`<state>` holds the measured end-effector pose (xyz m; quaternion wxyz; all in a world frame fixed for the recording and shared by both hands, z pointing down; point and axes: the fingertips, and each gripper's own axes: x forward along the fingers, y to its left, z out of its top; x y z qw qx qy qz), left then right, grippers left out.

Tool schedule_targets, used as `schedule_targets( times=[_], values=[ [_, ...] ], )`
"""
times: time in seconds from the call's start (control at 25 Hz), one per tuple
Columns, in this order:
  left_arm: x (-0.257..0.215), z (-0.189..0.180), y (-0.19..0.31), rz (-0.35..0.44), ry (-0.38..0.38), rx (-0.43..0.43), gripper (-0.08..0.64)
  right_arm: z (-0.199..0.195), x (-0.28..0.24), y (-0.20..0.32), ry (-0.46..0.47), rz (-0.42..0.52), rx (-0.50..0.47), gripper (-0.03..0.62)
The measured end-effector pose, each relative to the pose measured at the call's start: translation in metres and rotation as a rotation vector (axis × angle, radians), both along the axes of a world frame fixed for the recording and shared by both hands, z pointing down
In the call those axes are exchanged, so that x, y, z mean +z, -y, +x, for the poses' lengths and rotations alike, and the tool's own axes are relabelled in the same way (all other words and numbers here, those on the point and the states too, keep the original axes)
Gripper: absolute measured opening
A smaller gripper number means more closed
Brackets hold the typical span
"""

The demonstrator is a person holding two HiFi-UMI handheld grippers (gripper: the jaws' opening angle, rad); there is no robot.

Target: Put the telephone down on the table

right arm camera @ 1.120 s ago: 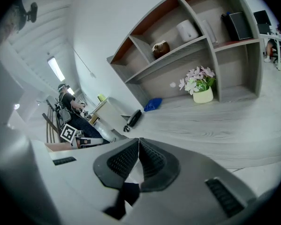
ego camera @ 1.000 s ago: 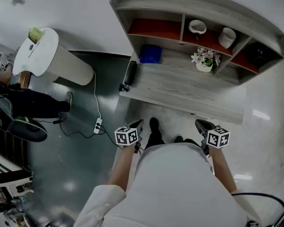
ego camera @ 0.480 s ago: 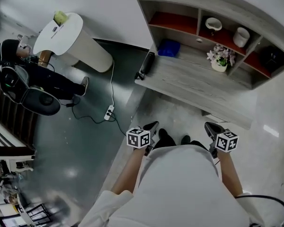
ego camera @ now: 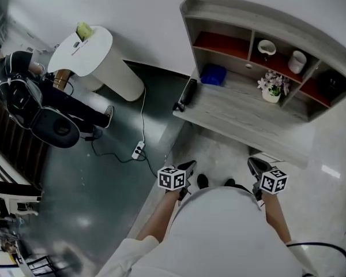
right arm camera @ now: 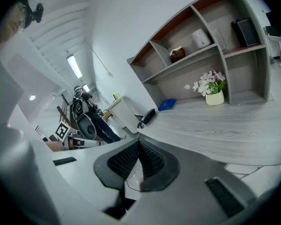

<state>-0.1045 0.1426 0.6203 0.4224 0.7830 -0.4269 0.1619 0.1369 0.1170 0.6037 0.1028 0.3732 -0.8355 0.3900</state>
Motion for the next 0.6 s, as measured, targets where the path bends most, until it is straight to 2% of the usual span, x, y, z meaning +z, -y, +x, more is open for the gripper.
schedule_targets(
  times=[0.24, 0.6],
  values=[
    [0.005, 0.000, -0.005, -0.012, 0.002, 0.039, 0.011, -0.009, 0.000, -0.002, 0.014, -0.009, 0.023, 0.017],
    [0.011, -0.004, -0.003, -0.023, -0.015, 0.035, 0.011, -0.015, -0.004, 0.000, 0.008, -0.005, 0.028, 0.017]
  ],
)
